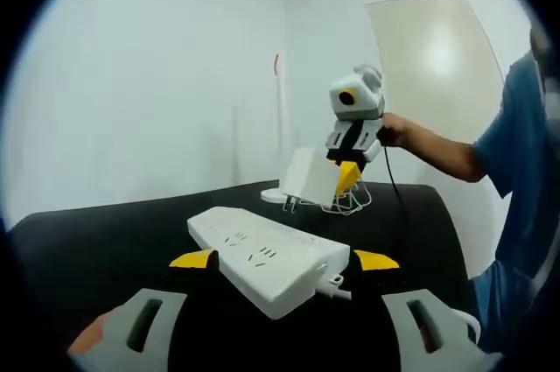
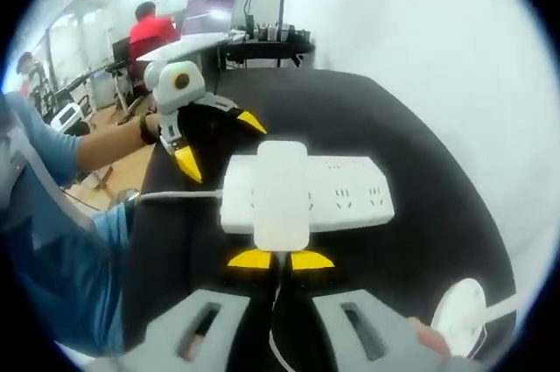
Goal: Insert the desk lamp plug into the socket, turn on the power strip switch, turn on the lamp switch, then turn off the lamp switch, turn off the power strip switch, and remove the plug from the socket.
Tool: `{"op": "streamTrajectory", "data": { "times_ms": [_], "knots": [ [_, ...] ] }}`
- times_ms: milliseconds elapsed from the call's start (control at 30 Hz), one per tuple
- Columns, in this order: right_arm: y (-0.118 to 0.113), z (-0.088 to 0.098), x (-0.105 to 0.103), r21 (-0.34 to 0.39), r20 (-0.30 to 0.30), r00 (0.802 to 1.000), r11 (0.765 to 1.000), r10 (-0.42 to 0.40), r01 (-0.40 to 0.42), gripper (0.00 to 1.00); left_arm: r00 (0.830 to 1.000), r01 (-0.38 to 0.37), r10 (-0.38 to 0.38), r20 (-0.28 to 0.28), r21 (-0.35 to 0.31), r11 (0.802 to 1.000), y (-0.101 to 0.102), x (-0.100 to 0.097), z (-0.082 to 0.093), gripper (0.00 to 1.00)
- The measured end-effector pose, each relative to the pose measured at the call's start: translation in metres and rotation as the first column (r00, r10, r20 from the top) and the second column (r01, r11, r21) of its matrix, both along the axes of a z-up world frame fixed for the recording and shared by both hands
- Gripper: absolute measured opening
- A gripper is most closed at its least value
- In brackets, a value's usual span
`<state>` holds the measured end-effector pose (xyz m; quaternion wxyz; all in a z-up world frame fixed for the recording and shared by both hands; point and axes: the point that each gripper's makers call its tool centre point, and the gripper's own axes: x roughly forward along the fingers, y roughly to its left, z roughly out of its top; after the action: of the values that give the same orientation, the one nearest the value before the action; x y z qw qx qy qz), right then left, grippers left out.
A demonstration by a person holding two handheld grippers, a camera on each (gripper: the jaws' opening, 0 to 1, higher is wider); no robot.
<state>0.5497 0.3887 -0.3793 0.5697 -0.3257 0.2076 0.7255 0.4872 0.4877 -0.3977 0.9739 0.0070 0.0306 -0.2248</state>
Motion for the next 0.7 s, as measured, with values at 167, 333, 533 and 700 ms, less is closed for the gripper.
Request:
{"op": "streamTrajectory", "data": {
  "times_ms": [167,333,533,700],
  "knots": [
    [0.005,-0.004,-0.005,-0.008,-0.002,1.0,1.0,0.016,-0.016,0.06,1.0,0.0,0.0,0.001,0.002,1.0,-0.002,-0.002,0.0,0.58],
    [0.006,-0.009,-0.007,-0.016,-0.004,1.0,1.0,0.025,-0.025,0.06,1.0,-0.001,0.001,0.001,0.003,1.0,-0.004,-0.003,0.0,0.58],
    [0.006,-0.013,-0.011,-0.024,-0.009,1.0,0.999,0.029,-0.029,0.06,1.0,-0.001,0.001,0.001,0.006,1.0,-0.008,-0.004,0.0,0.57],
    [0.005,-0.019,-0.011,-0.037,-0.003,0.999,0.999,0.032,-0.032,0.06,1.0,-0.004,0.004,-0.001,0.009,1.0,-0.012,-0.005,0.0,0.57]
  ]
}}
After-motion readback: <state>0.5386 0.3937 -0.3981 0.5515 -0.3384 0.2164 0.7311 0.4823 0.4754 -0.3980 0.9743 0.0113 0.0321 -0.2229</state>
